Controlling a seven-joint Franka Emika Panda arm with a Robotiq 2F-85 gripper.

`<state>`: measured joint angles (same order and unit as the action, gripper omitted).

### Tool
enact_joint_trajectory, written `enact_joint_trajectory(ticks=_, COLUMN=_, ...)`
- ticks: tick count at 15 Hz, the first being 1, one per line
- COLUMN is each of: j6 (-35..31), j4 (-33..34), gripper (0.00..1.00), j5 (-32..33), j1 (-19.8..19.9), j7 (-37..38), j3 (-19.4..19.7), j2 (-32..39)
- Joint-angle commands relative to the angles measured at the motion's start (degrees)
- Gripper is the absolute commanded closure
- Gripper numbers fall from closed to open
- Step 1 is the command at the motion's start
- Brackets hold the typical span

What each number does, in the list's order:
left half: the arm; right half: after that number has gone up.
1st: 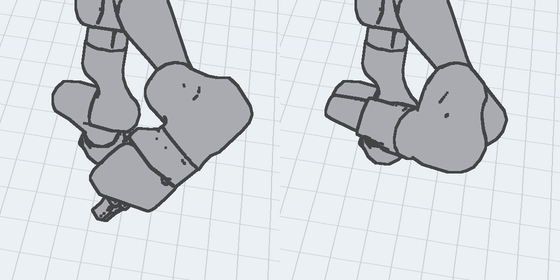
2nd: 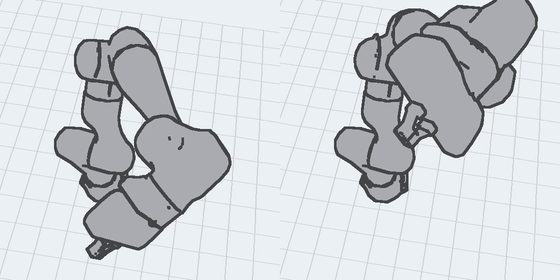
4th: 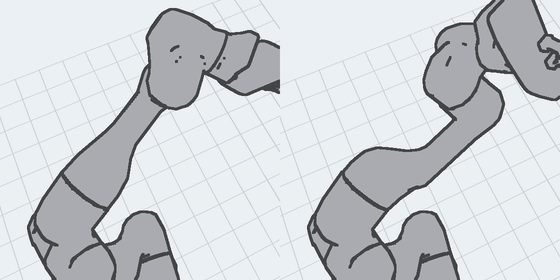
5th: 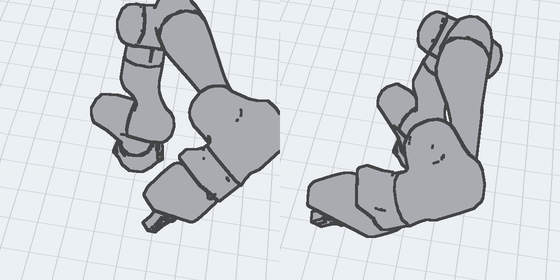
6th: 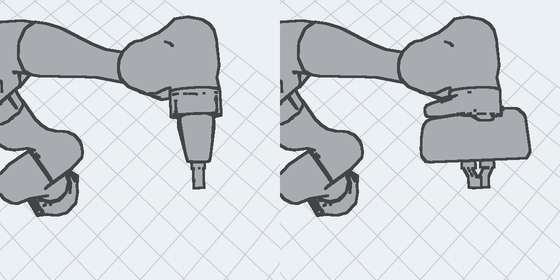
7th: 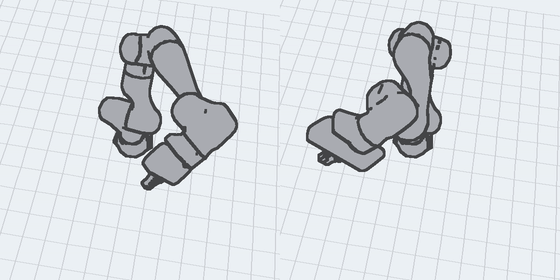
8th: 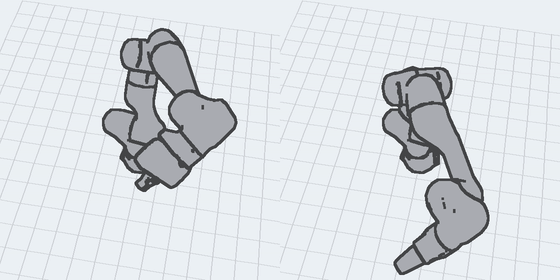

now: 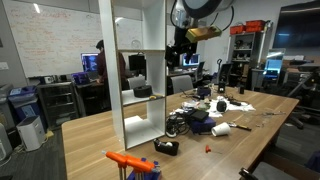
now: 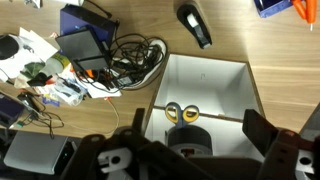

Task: Remove the bottle from the shelf and put it on the table.

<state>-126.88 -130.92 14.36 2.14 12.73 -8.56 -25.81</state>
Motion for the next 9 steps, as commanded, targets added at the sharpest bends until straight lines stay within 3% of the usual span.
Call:
enact_joint_trajectory(ticks=1, j6=-3.8, j4=4.0, gripper=0.00, j5=4.5, j1=0.6, j7=2.1, j3=-1.6, j2=1.2)
enact_joint_trajectory(ticks=9, j6=-12.5, j4=10.8, gripper=0.00, j5=9.5, j1=2.1, j7=5.1, j3=-2.2, j2=4.8)
